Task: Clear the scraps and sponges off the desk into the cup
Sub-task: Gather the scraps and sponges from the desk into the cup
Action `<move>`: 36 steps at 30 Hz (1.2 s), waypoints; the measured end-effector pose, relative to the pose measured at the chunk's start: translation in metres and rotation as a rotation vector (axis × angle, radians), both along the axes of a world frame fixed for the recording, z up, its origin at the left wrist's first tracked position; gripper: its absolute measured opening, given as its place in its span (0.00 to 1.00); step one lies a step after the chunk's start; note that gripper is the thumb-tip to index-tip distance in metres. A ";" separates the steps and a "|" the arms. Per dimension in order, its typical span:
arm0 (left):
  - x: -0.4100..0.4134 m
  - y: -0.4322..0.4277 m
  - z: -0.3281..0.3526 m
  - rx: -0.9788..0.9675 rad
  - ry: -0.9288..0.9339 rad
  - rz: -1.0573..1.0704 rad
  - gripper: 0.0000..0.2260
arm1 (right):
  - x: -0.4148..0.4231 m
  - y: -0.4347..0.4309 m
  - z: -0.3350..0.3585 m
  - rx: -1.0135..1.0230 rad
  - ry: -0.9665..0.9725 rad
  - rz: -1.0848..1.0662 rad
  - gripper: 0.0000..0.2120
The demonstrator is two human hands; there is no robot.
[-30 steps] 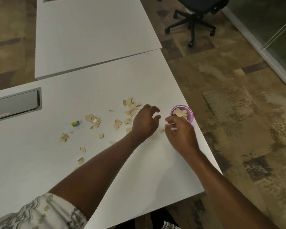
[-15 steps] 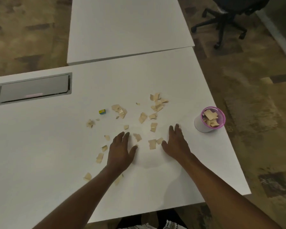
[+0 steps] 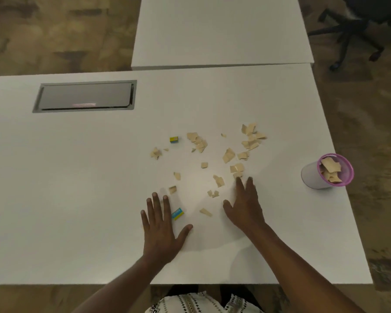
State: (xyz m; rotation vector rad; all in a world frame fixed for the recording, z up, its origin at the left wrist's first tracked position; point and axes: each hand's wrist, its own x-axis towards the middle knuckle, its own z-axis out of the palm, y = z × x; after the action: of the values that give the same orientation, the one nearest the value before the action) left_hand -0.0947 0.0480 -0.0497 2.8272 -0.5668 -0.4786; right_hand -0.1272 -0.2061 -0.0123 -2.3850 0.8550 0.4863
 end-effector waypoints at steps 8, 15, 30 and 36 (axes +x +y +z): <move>0.001 0.012 -0.021 0.024 0.011 -0.073 0.44 | 0.007 0.040 -0.015 -0.016 0.004 0.154 0.41; 0.042 -0.014 -0.023 -0.011 -0.010 -0.124 0.41 | 0.021 0.036 -0.014 -0.056 -0.147 0.221 0.36; 0.008 0.010 -0.021 -0.053 0.062 0.059 0.44 | 0.045 0.020 -0.025 -0.051 -0.027 0.331 0.47; 0.023 -0.014 -0.022 -0.137 0.058 -0.114 0.43 | 0.031 0.037 -0.022 -0.117 -0.026 0.439 0.41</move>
State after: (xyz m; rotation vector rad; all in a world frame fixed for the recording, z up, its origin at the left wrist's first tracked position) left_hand -0.0716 0.0339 -0.0721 2.6526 -0.7224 -0.5199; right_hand -0.0967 -0.1688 -0.0340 -2.6885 0.3495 0.5834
